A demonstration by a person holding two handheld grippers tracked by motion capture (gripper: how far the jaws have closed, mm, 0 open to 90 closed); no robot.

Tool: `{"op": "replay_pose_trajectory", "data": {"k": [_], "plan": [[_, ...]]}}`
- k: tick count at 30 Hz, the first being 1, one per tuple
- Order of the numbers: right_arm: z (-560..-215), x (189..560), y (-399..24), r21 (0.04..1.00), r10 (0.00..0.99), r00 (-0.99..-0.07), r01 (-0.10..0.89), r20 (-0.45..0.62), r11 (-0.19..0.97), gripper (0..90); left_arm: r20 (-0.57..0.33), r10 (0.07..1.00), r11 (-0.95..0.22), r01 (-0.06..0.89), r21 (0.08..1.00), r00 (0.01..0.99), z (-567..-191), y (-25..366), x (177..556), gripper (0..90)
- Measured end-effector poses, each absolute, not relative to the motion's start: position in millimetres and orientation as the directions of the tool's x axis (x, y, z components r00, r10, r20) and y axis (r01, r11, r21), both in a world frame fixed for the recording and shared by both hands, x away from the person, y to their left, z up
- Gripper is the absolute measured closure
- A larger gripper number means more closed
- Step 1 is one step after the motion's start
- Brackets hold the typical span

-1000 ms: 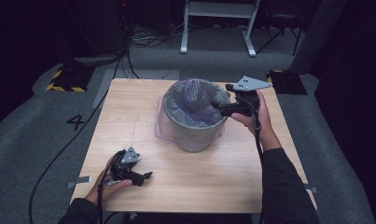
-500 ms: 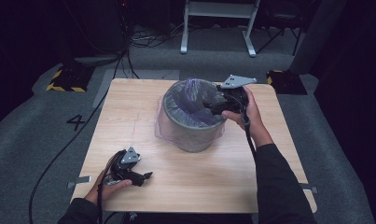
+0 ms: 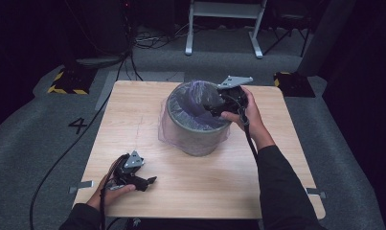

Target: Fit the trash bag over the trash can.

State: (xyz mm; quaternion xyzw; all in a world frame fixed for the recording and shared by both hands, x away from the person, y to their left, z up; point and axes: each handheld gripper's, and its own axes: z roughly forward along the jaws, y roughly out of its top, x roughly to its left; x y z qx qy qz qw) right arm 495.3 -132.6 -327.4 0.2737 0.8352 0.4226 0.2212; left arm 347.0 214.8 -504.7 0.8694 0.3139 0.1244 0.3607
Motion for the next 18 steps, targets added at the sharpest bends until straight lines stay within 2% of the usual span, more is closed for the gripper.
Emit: {"op": "replay_pose_trajectory", "data": {"k": [18], "plan": [[-333.9,492.6,-125.4,0.766,0.556,-0.812,0.240,-0.179,0.597,23.0,-0.010,0.634,-0.543,0.454,0.706,0.773,-504.8,214.7,347.2,10.0]]}}
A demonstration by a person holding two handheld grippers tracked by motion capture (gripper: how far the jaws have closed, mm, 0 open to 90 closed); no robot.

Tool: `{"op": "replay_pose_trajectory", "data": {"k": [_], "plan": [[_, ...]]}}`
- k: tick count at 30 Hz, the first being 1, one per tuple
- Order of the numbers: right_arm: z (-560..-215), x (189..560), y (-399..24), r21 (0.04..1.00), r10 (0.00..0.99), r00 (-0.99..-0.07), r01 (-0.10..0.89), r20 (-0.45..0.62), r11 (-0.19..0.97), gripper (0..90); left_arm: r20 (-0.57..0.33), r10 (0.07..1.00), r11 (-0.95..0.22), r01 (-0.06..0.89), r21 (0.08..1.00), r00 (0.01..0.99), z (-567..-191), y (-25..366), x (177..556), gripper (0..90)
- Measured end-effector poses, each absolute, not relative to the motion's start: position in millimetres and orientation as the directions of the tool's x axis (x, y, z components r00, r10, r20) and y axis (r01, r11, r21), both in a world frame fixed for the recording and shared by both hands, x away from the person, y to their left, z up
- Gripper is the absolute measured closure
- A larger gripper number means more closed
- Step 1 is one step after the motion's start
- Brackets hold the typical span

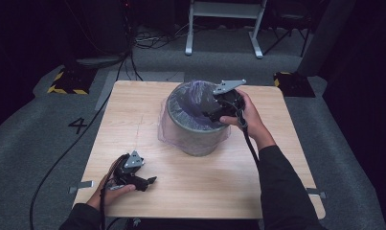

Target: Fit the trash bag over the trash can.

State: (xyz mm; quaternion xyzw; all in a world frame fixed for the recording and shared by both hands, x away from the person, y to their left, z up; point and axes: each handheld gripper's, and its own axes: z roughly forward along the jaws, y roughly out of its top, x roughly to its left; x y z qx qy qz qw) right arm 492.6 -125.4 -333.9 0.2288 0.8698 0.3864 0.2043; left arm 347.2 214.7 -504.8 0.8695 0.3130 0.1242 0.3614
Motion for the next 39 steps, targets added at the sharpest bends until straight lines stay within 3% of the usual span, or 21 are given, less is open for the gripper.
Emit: {"op": "replay_pose_trajectory", "data": {"k": [12,18,28,39], "plan": [[-334,500,-114,0.635,0.529,-0.830,0.316,-0.174,0.705,23.8,-0.010,0.633,-0.544,0.454,0.706,0.774,-505,215,347,10.0],[-334,501,-115,0.632,0.541,-0.826,0.335,-0.160,0.699,23.4,-0.012,0.634,-0.542,0.456,0.706,0.773,-505,215,347,10.0],[-335,504,-104,0.523,0.538,-0.813,0.366,-0.224,0.770,21.8,-0.012,0.635,-0.542,0.456,0.706,0.773,-505,215,347,10.0],[-336,505,-100,0.478,0.554,-0.796,0.398,-0.243,0.783,21.2,-0.009,0.634,-0.544,0.454,0.706,0.774,-505,215,347,10.0]]}}
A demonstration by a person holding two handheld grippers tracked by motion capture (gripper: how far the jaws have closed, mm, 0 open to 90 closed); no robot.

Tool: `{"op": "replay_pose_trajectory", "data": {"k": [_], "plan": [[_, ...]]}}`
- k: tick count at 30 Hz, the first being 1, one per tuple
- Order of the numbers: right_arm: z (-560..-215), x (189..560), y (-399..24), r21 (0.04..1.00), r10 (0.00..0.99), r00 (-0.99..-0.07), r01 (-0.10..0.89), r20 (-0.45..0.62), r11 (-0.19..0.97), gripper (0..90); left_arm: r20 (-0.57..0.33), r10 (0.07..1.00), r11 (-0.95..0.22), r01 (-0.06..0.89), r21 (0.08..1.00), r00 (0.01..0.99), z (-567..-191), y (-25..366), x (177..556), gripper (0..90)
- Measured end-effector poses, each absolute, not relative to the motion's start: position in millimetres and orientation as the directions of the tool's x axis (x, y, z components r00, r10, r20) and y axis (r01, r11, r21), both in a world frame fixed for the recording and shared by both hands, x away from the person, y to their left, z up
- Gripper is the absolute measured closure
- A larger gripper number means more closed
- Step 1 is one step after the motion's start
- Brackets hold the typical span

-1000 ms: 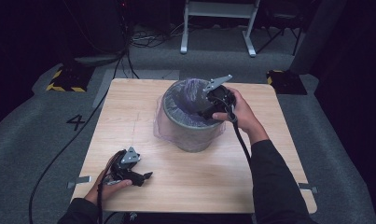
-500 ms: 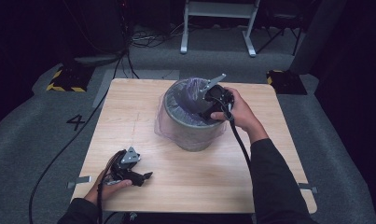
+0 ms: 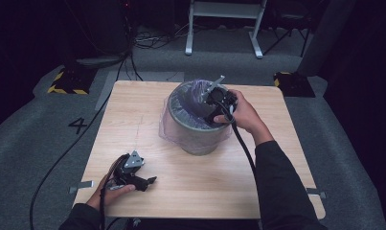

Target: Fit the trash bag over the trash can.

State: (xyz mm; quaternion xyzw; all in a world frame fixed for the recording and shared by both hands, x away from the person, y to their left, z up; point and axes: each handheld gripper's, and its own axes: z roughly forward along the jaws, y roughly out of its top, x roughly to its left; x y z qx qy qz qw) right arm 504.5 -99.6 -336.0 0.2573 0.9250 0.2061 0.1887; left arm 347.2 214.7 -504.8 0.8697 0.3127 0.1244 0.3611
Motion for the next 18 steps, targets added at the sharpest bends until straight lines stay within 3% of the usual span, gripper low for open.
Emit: {"op": "replay_pose_trajectory", "data": {"k": [18], "plan": [[-323,491,-119,0.670,0.573,-0.806,0.343,-0.151,0.659,20.7,-0.010,0.633,-0.544,0.454,0.706,0.774,-505,215,347,10.0]]}}
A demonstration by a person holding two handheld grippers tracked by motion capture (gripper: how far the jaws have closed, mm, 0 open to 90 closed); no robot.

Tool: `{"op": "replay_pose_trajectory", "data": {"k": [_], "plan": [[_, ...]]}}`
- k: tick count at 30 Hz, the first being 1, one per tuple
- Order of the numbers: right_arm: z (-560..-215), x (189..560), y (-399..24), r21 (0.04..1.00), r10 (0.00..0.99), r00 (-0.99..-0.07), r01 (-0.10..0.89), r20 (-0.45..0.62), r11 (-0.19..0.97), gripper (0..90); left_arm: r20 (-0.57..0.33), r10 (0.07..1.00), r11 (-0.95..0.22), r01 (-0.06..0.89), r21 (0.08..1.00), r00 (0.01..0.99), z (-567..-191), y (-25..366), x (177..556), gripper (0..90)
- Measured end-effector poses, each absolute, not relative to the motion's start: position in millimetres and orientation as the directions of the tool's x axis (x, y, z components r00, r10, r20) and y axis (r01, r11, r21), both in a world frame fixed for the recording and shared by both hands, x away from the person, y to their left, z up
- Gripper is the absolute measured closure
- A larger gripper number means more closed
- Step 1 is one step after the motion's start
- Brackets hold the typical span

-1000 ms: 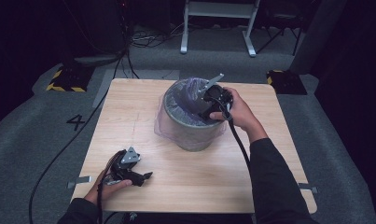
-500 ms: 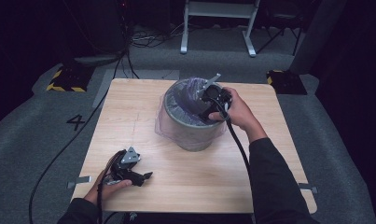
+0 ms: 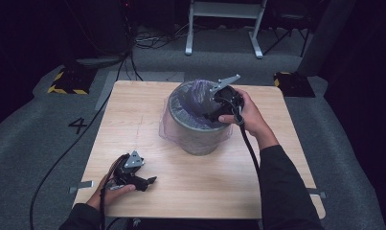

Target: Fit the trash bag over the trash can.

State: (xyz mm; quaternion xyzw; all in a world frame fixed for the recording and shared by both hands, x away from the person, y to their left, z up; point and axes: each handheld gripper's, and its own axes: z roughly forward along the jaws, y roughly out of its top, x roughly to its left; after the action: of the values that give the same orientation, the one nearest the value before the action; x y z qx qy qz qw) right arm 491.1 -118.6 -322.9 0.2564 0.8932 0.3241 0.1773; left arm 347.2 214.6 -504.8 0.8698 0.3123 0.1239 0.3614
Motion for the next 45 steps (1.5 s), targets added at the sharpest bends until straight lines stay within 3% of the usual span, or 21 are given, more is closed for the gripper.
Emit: {"op": "replay_pose_trajectory", "data": {"k": [24,45], "plan": [[-303,460,-168,0.802,0.590,-0.798,0.269,-0.124,0.533,20.9,-0.010,0.632,-0.545,0.454,0.705,0.775,-505,214,347,9.9],[-311,419,-205,0.802,0.603,-0.773,0.226,-0.198,0.553,20.8,-0.010,0.632,-0.545,0.454,0.705,0.775,-505,214,347,9.9]]}}
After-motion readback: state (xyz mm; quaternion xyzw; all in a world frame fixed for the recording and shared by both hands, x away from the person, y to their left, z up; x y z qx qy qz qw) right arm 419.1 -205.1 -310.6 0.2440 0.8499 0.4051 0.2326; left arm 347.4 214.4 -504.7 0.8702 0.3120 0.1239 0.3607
